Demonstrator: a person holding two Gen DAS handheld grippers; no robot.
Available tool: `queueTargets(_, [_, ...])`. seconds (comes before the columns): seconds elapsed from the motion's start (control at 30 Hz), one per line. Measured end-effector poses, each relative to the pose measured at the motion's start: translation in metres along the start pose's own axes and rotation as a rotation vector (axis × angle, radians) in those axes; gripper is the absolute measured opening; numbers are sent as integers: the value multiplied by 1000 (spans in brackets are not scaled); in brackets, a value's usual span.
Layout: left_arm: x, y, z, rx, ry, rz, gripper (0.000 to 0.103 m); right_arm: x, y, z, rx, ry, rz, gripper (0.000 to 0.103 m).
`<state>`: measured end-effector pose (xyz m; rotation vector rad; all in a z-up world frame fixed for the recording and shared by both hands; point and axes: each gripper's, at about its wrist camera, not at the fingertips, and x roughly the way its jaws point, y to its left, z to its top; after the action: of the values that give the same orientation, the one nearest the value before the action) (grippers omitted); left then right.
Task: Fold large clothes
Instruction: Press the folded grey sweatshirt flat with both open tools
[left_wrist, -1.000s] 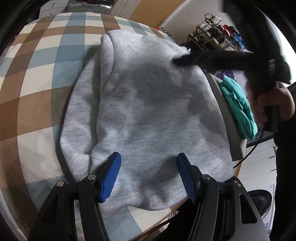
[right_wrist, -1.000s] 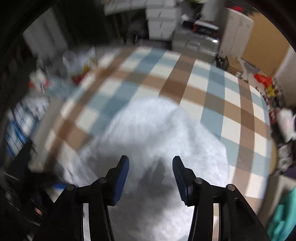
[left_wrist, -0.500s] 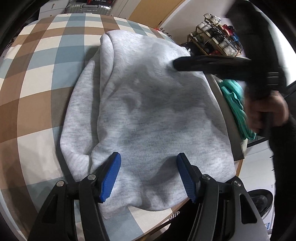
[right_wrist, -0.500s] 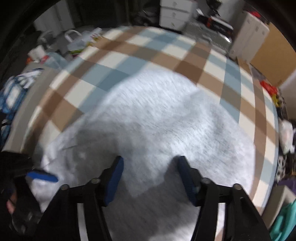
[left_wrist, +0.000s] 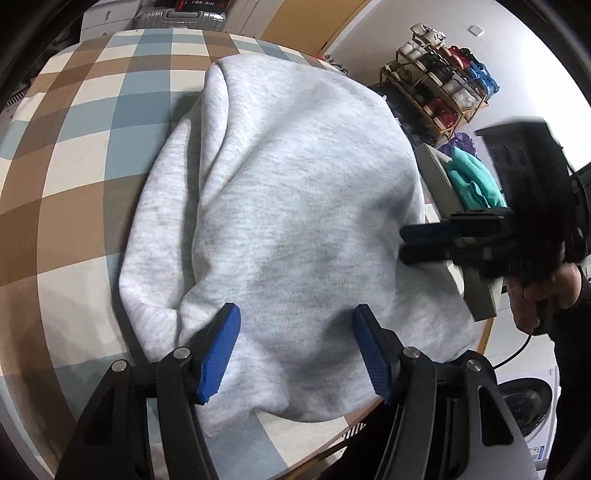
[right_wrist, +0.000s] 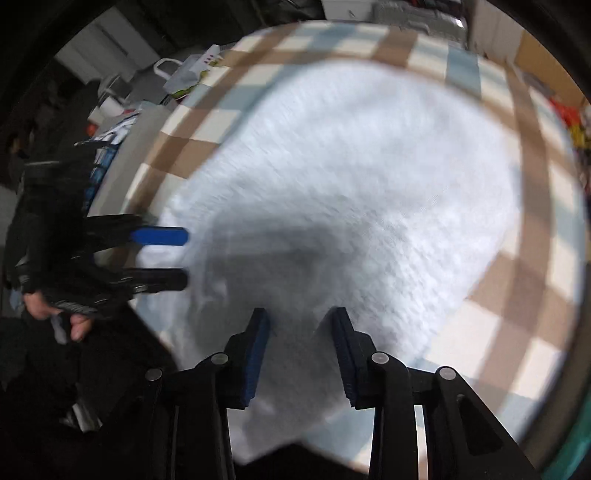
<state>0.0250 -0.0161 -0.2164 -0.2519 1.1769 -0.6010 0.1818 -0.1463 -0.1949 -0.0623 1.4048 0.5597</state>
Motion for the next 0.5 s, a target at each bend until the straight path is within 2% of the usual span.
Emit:
queueTargets(0.03, [-3,-1,1,-8,-4,6,58,1,-6,4,60,-8,29,33])
queueTargets(0.1, [-15,-9,2,-21,-45,19,58,1,-5,7,71,6,24,33])
queueTargets(0.17, [-41,-26,5,24,-160,-60,58,1,0,6,52,1,3,33])
queueTargets(0.23, [-65,-42,10,47,-276,-120,58,1,-3,4,60,-22,18,33])
queueTargets(0.3, [-64,-52,18,61,-308,-152,60,-1,-11,-1,84,-56,69,33])
queueTargets(0.37, [-33,-56,32,40,-221,-133,60,-8,-23,-5,121,-69,152,33])
queueTargets(0.43, [1,-55,42,-10,-119,-47,60,-24,-35,3,168,-60,195,26])
queueTargets(0.5, [19,-62,44,21,-88,31,60,-59,-48,11,200,-198,185,32])
